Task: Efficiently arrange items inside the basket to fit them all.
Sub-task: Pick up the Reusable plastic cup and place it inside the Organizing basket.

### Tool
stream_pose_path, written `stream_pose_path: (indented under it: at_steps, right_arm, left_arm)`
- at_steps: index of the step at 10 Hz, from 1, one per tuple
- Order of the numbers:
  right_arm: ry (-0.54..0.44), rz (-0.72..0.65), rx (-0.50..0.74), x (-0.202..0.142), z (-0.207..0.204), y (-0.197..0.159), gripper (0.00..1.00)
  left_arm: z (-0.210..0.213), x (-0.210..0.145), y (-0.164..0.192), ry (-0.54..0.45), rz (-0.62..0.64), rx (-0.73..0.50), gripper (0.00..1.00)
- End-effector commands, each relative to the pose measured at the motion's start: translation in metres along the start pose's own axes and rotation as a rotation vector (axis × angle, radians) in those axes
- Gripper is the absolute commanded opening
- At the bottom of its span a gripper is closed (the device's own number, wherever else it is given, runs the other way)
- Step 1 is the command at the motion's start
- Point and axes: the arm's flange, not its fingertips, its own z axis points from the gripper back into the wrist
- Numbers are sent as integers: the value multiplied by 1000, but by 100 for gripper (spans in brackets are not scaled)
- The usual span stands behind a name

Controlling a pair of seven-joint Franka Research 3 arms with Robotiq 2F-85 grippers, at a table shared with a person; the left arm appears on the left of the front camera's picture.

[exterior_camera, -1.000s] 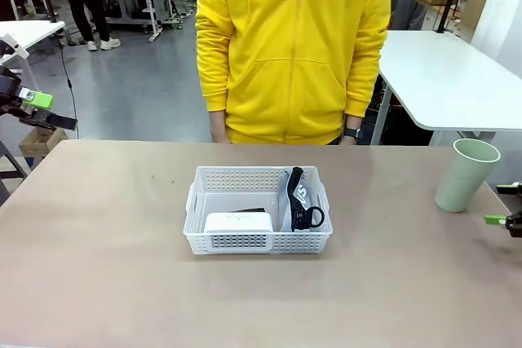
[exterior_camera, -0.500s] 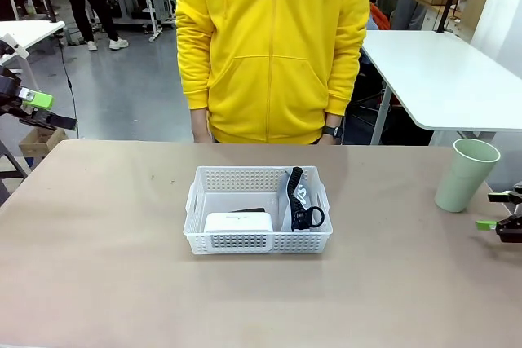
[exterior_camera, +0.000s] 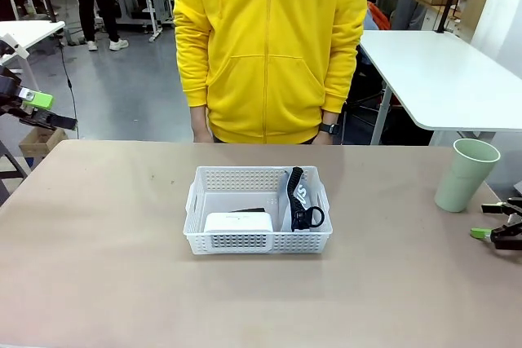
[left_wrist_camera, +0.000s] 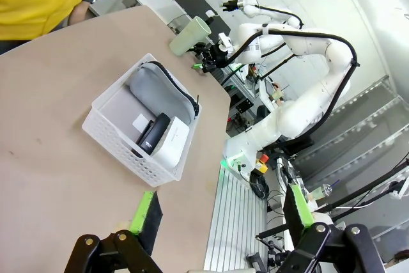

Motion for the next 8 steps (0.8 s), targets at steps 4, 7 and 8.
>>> stream_pose_path:
  at_steps: [4, 7, 8]
  right_arm:
    - [-158, -70, -19, -11, -24, -23, 100]
    - [-185, -71, -20, -7, -39, -28, 100]
    - [-189, -77, -7, -6, -44, -29, 100]
  left_arm:
    - [-1, -1, -2, 6, 0, 7, 100]
    - [-1, -1, -2, 6, 0, 7, 100]
    - [-1, -1, -2, 6, 0, 7, 100]
